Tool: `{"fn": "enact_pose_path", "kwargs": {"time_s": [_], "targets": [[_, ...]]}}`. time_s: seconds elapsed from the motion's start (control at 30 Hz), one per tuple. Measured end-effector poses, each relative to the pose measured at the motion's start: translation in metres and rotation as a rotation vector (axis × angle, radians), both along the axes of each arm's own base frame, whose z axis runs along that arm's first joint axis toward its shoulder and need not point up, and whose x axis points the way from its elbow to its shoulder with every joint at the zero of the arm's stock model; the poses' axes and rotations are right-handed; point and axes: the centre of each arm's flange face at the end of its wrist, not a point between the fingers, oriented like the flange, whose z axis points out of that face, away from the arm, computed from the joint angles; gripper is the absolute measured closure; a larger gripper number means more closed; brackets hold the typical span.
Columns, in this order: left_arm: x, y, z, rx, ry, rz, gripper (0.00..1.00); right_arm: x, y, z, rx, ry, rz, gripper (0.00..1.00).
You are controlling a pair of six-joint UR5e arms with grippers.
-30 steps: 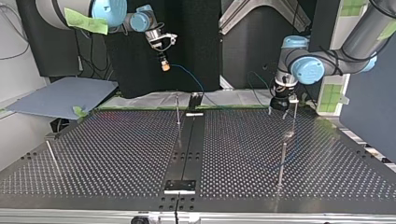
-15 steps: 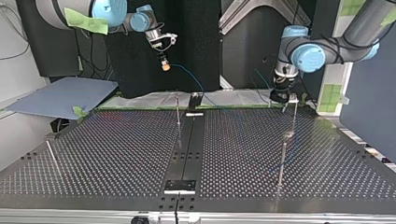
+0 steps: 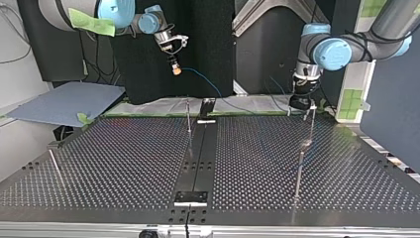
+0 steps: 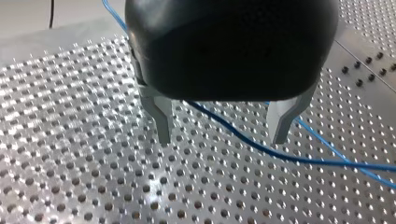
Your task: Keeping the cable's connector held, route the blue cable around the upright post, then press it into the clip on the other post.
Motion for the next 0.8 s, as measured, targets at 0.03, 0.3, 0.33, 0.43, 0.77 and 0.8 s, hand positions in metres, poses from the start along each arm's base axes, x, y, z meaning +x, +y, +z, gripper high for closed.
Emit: {"fn": "enact_pose_path", "kwargs": {"time_s": [0.03,0.3,0.33,0.43,0.77,0.8], "targets": [[-0.001,0.0,0.003,-0.003,-0.007,-0.001,0.01,0.0,0.0,0.0,0.0,0.0,0.0,1.0],[0.001,0.0,0.012,-0.03,-0.042,-0.019,0.01,0.001,0.001,0.0,0.0,0.0,0.002,1.0],[0.001,0.0,0.012,-0.029,-0.044,-0.015,0.01,0.001,0.0,0.0,0.0,0.0,0.002,1.0],[0.001,0.001,0.012,-0.029,-0.045,-0.008,0.01,0.001,-0.001,0.0,-0.001,-0.001,0.002,1.0],[0.004,0.004,0.015,-0.044,-0.065,0.001,0.01,0.005,-0.001,0.001,-0.002,-0.004,0.009,1.0],[0.004,0.005,0.016,-0.049,-0.072,0.002,0.01,0.006,0.0,0.001,-0.003,-0.004,0.01,1.0]]}}
